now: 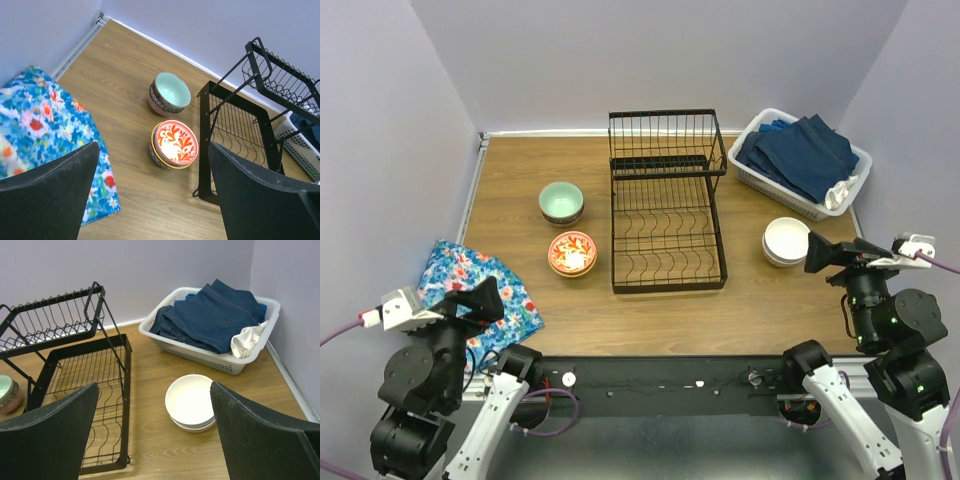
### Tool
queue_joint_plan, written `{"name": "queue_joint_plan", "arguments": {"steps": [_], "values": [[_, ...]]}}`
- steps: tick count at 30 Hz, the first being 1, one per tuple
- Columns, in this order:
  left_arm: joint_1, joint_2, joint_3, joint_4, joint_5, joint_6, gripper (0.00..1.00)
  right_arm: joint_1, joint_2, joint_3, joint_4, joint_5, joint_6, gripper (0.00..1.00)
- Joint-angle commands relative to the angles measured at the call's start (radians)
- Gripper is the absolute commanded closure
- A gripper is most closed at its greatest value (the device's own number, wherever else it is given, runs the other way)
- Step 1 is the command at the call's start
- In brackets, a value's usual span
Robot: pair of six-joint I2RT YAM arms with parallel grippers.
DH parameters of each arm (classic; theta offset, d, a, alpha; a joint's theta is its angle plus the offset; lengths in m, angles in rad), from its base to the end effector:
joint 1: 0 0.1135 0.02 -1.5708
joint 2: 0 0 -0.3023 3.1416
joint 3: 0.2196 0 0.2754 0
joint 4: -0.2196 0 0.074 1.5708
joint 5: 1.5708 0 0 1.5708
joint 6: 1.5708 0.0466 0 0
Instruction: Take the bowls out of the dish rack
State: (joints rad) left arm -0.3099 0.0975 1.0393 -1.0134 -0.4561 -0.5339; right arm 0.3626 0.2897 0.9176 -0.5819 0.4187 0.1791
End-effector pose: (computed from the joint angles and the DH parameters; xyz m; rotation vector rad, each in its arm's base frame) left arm -0.0468 0.0365 0.3873 -0.5239 1.5561 -0.2719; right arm 0.0339 -0.0074 0.4117 0.1940 1.5175 0.1126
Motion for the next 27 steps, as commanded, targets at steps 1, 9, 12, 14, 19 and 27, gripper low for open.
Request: {"name": "queue_joint_plan", "arguments": {"steps": [1, 9, 12, 14, 19, 27], "values": [[-0.001, -0.079, 0.027, -0.111, -0.070, -0.080, 0.01, 0.036, -0.050, -0.046, -0.026, 0.020, 0.028, 0.00], [-0.001, -0.094, 0.028, -0.166, -0.079, -0.135, 0.01, 0.061, -0.063, -0.049, -0.024, 0.009, 0.030, 0.00], [-0.001, -0.094, 0.024, -0.183, -0.070, -0.141, 0.01, 0.064, -0.069, -0.059, -0.018, 0.009, 0.026, 0.00], [-0.001, -0.094, 0.021, -0.197, -0.069, -0.146, 0.01, 0.067, -0.069, -0.059, -0.018, 0.008, 0.028, 0.00], [-0.001, -0.091, 0.021, -0.198, -0.067, -0.146, 0.01, 0.068, -0.070, -0.052, -0.021, 0.008, 0.028, 0.00], [-0.001, -0.076, 0.016, -0.192, -0.058, -0.138, 0.01, 0.068, -0.081, -0.056, -0.021, 0.009, 0.030, 0.00]]}}
